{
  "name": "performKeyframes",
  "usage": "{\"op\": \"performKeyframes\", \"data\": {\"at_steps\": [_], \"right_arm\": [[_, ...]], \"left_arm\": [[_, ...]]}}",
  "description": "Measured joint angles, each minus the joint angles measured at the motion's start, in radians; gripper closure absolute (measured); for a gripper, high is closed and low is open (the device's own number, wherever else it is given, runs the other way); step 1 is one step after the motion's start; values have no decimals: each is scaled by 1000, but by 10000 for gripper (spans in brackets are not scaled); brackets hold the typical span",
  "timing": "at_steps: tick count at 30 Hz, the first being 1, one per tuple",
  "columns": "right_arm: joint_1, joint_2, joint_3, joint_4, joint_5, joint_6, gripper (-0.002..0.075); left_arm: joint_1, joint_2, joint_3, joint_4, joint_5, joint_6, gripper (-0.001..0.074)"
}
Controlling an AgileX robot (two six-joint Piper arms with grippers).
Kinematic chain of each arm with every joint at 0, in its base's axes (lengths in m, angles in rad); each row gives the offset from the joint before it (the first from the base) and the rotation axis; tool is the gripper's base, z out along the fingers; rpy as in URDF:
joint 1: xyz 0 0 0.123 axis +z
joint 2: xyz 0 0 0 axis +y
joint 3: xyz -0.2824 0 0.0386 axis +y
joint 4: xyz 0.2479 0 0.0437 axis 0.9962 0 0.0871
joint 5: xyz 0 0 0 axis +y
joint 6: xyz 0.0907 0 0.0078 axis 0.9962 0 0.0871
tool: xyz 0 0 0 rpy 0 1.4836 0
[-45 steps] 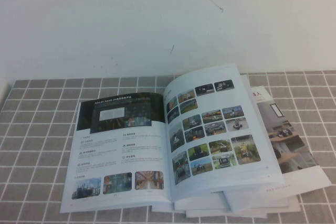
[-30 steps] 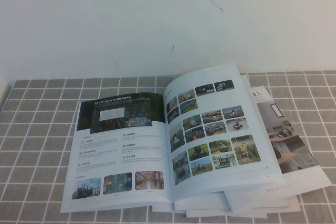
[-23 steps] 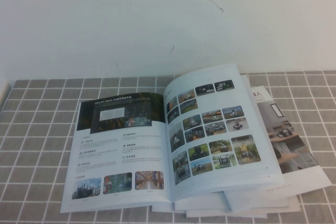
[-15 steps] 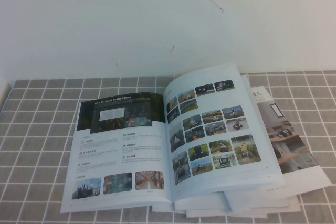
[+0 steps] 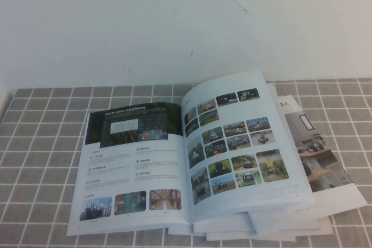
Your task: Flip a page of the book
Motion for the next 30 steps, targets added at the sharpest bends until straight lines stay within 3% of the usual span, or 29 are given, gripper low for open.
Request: {"op": "performKeyframes", "data": {"at_steps": [6, 10, 21, 26, 30], "right_arm": [[0, 0, 0, 0, 0, 0, 729], [0, 0, 0, 0, 0, 0, 729], [0, 0, 0, -59, 0, -23, 729], [0, 0, 2, -115, -24, -43, 729], [0, 0, 11, -127, -161, -47, 729]], "left_arm": [[0, 0, 0, 0, -9, -1, 738], [0, 0, 5, 3, -109, -1, 738], [0, 0, 5, 3, -670, -1, 738], [0, -2, 5, 3, -796, -1, 738], [0, -2, 5, -7, -840, -4, 738]]}}
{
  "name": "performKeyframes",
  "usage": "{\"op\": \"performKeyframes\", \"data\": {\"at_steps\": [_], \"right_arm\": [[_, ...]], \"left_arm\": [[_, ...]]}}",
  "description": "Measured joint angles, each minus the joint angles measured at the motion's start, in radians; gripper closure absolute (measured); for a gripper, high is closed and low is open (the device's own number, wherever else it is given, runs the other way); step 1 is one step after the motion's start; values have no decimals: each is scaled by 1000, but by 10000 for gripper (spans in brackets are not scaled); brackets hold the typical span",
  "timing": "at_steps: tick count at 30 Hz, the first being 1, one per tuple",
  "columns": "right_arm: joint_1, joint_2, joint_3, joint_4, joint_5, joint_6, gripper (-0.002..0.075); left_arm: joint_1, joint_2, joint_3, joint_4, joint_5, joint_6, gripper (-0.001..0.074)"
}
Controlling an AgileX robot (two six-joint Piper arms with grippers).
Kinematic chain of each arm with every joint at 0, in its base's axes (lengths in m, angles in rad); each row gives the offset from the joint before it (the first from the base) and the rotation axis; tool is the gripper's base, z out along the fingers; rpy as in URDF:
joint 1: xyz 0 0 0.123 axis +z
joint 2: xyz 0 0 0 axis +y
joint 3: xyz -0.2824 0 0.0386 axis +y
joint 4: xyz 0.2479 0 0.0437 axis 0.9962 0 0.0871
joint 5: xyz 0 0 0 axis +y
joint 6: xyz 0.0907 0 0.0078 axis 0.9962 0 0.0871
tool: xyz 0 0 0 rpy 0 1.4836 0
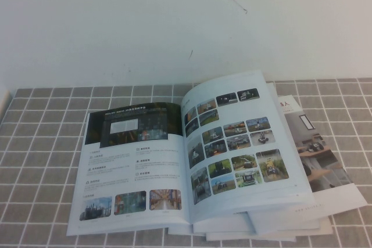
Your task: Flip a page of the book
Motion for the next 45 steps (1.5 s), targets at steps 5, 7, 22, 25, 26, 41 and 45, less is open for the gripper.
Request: {"op": "performKeyframes", "data": {"at_steps": [5, 7, 22, 25, 26, 41, 45], "right_arm": [[0, 0, 0, 12, -341, 8, 729], [0, 0, 0, 12, -458, 27, 729], [0, 0, -54, 47, -706, 78, 729], [0, 0, -179, 50, -456, 92, 729], [0, 0, -238, 50, -367, 98, 729], [0, 399, -702, 260, 411, 113, 729], [0, 566, -763, 367, 513, 3, 729]], "left_arm": [[0, 0, 0, 2, -38, -27, 738], [0, 0, 0, 24, -58, -52, 738], [0, 0, -44, 81, 180, -49, 738], [0, 0, -141, 93, 325, -30, 738], [0, 0, -178, 95, 376, -27, 738], [0, 447, -534, -72, 827, -23, 738], [0, 617, -551, -224, 904, 26, 738]]}}
